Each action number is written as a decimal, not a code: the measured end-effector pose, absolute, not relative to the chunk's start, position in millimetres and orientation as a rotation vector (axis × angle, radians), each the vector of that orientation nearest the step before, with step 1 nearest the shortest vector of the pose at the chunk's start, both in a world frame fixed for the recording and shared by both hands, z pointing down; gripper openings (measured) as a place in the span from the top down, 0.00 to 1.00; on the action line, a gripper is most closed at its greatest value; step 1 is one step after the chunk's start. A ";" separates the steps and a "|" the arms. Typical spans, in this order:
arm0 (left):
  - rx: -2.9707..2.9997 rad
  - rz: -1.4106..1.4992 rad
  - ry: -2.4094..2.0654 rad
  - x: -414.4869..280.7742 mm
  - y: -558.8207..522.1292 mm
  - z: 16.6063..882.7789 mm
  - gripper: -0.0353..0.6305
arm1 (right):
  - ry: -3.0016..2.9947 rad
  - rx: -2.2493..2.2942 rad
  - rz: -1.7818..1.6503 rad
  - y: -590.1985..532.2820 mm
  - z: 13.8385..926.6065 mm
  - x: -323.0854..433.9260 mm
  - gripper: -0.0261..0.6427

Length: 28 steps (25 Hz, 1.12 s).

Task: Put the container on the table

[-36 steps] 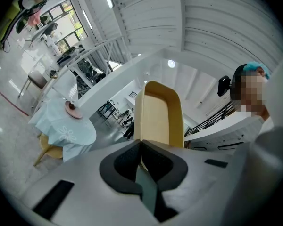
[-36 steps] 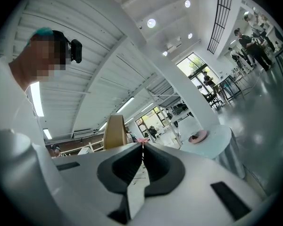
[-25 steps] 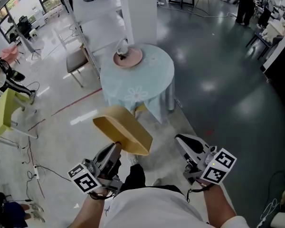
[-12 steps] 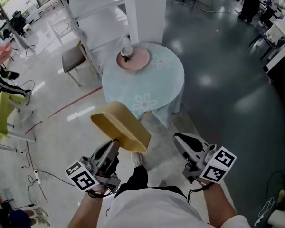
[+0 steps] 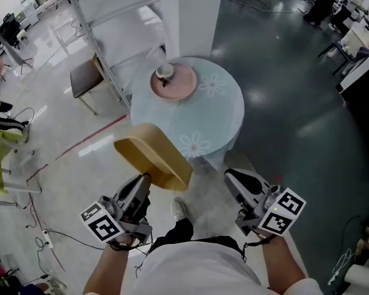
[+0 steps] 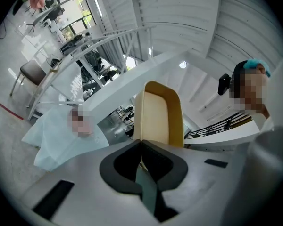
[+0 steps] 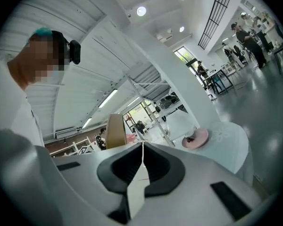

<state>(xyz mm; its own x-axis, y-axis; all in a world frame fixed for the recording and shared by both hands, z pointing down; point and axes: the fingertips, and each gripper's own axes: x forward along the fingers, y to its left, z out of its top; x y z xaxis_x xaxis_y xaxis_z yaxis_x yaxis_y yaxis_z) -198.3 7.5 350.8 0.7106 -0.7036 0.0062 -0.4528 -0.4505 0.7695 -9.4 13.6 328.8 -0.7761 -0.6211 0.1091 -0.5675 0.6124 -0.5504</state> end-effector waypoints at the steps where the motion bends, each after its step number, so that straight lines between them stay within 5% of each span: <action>1: 2.122 -0.404 -0.875 -202.9 0.9 350.7 0.91 | 2.734 -1.017 -0.887 7.1 328.7 -13.1 0.92; 28: 2.092 -0.414 -0.910 -239.8 -73.7 362.9 0.91 | 2.735 -1.019 -0.908 -75.8 329.9 -38.9 0.92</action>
